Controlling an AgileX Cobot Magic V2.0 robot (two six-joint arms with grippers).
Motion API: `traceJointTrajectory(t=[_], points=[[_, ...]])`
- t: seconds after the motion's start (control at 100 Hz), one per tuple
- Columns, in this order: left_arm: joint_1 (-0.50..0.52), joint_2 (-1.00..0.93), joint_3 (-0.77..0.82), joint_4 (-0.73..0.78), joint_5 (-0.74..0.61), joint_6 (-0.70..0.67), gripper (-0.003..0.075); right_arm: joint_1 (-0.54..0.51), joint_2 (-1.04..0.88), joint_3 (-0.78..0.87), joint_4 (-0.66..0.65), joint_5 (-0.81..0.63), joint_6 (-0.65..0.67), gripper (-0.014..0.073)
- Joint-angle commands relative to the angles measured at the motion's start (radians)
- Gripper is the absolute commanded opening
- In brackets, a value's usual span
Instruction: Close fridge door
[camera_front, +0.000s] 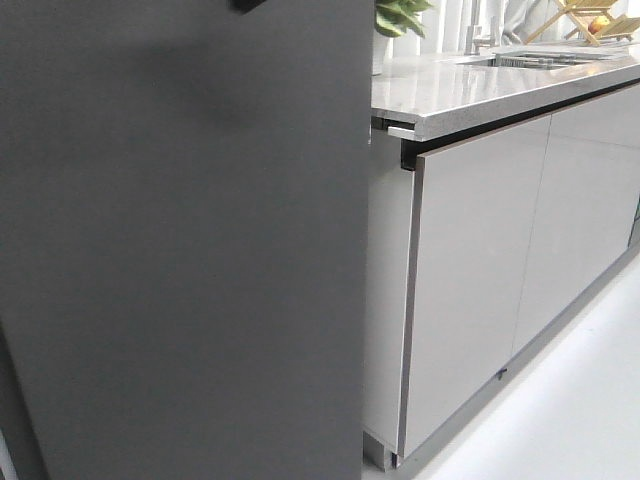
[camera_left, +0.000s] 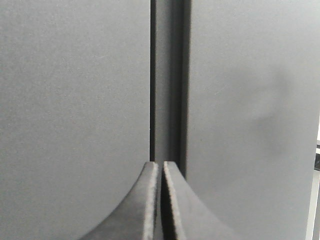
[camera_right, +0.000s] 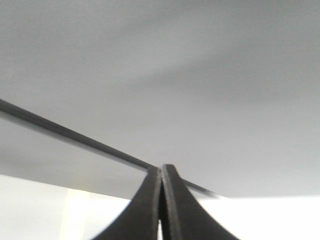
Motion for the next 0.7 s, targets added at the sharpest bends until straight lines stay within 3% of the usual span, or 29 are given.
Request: traceJointTrajectory(t=[0.0,0.25,0.55,0.69], points=[[-0.003,-0.010,0.035,-0.004,-0.072,-0.002,-0.0020,-0.006,-0.127,-0.033,-0.143,-0.003,0.106,-0.0073],[-0.003,-0.010,0.035,-0.004,-0.072,-0.002,-0.0020,-0.006,-0.342,-0.033,-0.416,0.112,0.224,-0.0073],[-0.003,-0.010,0.035,-0.004,-0.072,-0.002,-0.0020,-0.006,-0.494,-0.033,-0.489,0.268,0.226,-0.0073],[-0.003,-0.010,0.035,-0.004,-0.072,-0.002,-0.0020,-0.006,-0.547,-0.033,-0.532,0.277,0.311,-0.0073]])
